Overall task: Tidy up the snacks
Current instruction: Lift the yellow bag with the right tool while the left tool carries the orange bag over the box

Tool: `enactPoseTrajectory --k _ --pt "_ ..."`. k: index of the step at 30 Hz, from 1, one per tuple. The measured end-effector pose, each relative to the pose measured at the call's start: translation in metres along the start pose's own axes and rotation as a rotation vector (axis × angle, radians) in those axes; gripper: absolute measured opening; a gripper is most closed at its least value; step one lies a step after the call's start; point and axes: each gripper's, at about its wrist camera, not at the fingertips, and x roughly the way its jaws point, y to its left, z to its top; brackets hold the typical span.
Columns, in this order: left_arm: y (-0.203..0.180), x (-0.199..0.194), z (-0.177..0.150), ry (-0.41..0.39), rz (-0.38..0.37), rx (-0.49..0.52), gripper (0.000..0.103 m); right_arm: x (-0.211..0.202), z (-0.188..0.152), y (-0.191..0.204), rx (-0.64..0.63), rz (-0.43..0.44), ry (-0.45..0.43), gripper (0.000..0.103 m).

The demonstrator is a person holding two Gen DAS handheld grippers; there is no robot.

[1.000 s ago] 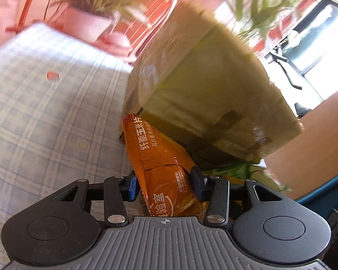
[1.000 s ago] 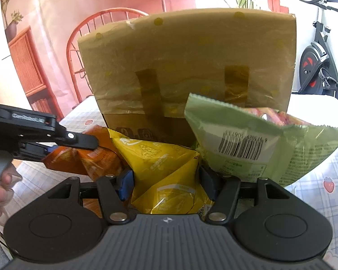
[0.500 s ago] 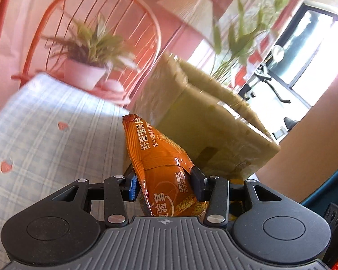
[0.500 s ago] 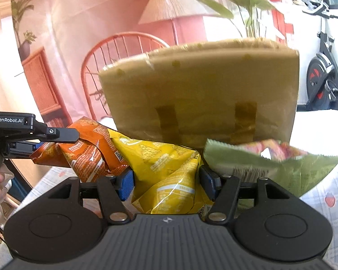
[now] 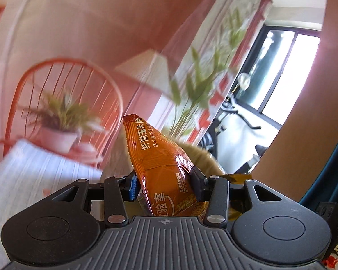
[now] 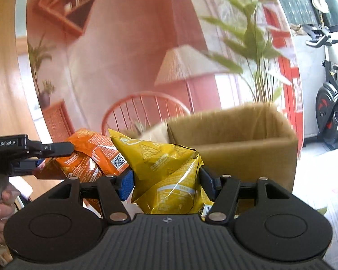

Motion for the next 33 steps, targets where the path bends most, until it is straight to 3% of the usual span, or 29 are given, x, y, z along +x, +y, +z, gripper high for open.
enactPoseTrajectory --k 7,15,22,33 --pt "-0.024 0.023 0.029 -0.027 -0.038 0.058 0.048 -0.003 0.046 -0.006 -0.031 -0.001 -0.103 0.062" --pt "-0.034 0.103 0.054 0.009 0.01 0.104 0.048 0.043 0.077 -0.038 -0.058 -0.081 -0.11 0.062" --pt "-0.033 0.178 0.053 0.131 0.085 0.158 0.046 0.099 0.071 -0.071 -0.028 -0.174 0.001 0.062" --pt "-0.032 0.233 0.057 0.194 0.122 0.211 0.039 0.133 0.052 -0.088 0.026 -0.204 0.107 0.062"
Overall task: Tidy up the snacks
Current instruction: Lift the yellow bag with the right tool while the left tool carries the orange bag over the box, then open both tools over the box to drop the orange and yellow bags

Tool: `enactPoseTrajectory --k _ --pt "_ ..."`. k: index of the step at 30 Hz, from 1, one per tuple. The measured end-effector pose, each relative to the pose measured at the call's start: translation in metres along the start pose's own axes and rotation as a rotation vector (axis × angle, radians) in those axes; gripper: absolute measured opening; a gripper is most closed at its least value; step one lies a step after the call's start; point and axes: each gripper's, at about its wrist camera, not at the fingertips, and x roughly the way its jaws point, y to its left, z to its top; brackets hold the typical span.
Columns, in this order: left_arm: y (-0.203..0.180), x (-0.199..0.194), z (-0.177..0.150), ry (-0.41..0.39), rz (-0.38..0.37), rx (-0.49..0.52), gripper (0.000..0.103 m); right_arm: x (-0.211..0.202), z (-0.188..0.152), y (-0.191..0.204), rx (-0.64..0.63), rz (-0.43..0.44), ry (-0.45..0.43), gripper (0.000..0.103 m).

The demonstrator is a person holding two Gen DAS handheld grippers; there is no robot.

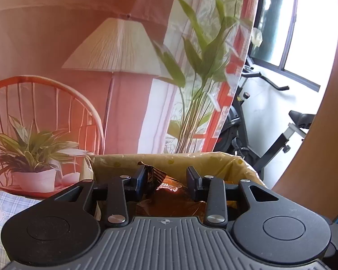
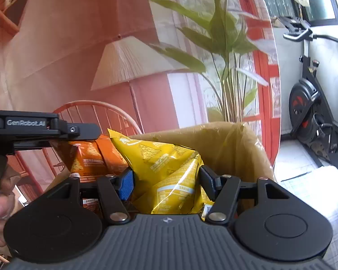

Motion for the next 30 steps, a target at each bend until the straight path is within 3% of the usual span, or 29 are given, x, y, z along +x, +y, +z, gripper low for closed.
enactPoseTrajectory --k 5,7,9,16,23,30 --pt "0.004 0.013 0.0 0.023 0.026 -0.002 0.042 0.009 -0.002 -0.002 0.013 -0.013 0.037 0.064" --pt "0.007 0.011 0.001 0.019 0.04 0.003 0.065 0.011 -0.003 -0.002 0.017 -0.011 0.054 0.066" --pt "0.008 0.005 0.002 -0.002 0.062 0.018 0.076 0.012 -0.003 0.0 0.004 -0.019 0.059 0.067" --pt "0.009 -0.021 0.0 -0.009 0.043 0.021 0.078 0.002 -0.002 0.004 -0.019 -0.016 0.043 0.082" --pt "0.001 -0.063 -0.007 -0.018 0.059 0.076 0.086 -0.038 0.0 0.008 -0.061 -0.001 -0.02 0.101" --pt "0.0 -0.115 -0.019 -0.017 0.108 0.081 0.092 -0.086 -0.002 0.001 -0.043 0.016 -0.079 0.103"
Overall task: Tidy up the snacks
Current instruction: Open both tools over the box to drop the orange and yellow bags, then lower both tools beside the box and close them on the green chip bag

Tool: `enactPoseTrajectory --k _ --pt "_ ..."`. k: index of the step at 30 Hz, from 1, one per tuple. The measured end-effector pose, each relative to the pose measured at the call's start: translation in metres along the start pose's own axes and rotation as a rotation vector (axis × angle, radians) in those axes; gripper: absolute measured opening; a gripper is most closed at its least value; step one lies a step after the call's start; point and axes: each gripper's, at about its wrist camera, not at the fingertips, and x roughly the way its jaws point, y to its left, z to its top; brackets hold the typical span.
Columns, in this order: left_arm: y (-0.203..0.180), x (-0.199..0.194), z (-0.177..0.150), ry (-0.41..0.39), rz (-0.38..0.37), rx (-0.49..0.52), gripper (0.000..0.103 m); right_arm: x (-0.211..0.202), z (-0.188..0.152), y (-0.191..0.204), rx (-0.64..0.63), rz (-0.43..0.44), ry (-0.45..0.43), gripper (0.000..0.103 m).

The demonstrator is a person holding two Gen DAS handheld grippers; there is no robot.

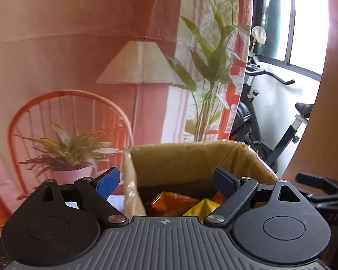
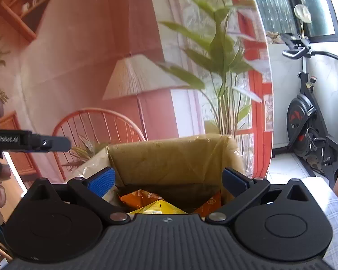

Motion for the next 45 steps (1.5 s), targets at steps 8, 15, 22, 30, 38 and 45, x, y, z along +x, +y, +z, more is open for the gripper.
enactPoseTrajectory --k 8,15,22,30,38,45 --pt "0.004 -0.034 -0.032 0.04 0.001 -0.001 0.092 -0.042 -0.021 -0.005 0.068 0.034 0.009 0.103" --pt "0.008 -0.045 -0.086 0.071 0.019 -0.024 0.091 -0.061 -0.062 -0.004 0.051 0.013 -0.055 0.103" --pt "-0.006 -0.035 -0.117 0.1 -0.093 -0.092 0.091 -0.058 -0.088 -0.01 -0.028 -0.014 0.053 0.103" --pt "-0.05 -0.012 -0.136 0.133 -0.183 -0.048 0.091 -0.069 -0.118 -0.025 -0.127 -0.023 0.13 0.103" --pt "-0.081 0.005 -0.145 0.168 -0.279 -0.01 0.091 -0.076 -0.146 -0.042 -0.158 -0.024 0.18 0.103" --pt "-0.101 0.028 -0.16 0.248 -0.329 0.045 0.091 -0.055 -0.168 -0.055 -0.139 0.005 0.238 0.099"
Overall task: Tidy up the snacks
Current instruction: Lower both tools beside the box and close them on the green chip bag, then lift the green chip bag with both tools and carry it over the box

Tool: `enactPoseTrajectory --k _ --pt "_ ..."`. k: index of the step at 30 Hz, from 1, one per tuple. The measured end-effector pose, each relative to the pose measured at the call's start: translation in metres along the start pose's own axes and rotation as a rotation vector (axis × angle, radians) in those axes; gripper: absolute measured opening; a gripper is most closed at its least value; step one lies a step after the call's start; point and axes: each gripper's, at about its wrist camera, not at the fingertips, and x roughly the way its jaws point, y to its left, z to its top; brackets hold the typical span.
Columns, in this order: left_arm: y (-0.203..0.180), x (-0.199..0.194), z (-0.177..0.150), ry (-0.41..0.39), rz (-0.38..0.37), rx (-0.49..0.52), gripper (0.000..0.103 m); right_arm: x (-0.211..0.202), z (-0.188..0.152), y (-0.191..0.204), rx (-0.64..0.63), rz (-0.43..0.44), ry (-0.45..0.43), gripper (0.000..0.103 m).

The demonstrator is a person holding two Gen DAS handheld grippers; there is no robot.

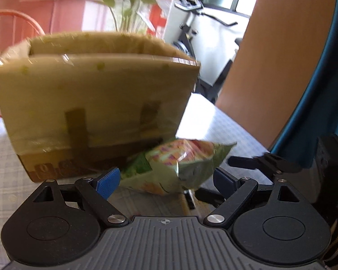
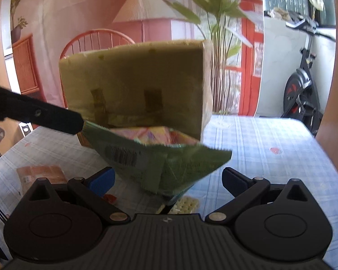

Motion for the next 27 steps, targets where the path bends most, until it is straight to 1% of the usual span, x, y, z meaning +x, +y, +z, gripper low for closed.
enactPoseTrajectory --k 1,4,8,11,13,14,16,18,23,27 --pt "0.0 0.006 -0.002 0.015 -0.004 -0.003 0.09 0.004 -0.001 -0.003 0.013 0.012 0.003 0.096" --pt "0.0 0.022 -0.006 0.051 -0.006 0.0 0.089 0.014 -0.003 -0.009 0.037 0.023 0.004 0.096" --pt "0.001 0.039 -0.005 0.054 -0.007 -0.005 0.086 0.022 -0.003 -0.012 0.042 0.047 -0.005 0.095" --pt "0.004 0.049 -0.001 0.059 -0.013 -0.019 0.08 0.025 -0.003 -0.01 0.029 0.059 -0.016 0.095" --pt "0.005 0.055 0.0 0.06 -0.014 -0.025 0.072 0.028 -0.002 -0.01 0.029 0.065 -0.022 0.093" --pt "0.006 0.057 0.001 0.061 -0.02 -0.026 0.07 0.03 -0.001 -0.009 0.03 0.068 -0.025 0.092" --pt "0.008 0.06 0.002 0.06 -0.037 -0.029 0.057 0.034 -0.001 -0.009 0.034 0.075 -0.03 0.089" --pt "0.01 0.059 0.003 0.041 -0.053 -0.037 0.053 0.035 0.001 -0.008 0.05 0.075 -0.039 0.085" --pt "0.016 0.048 0.005 0.01 -0.056 -0.048 0.052 0.03 0.005 -0.003 0.072 0.081 -0.076 0.078" --pt "0.014 0.031 0.006 -0.03 -0.063 -0.055 0.052 0.019 0.011 0.003 0.068 0.095 -0.11 0.074"
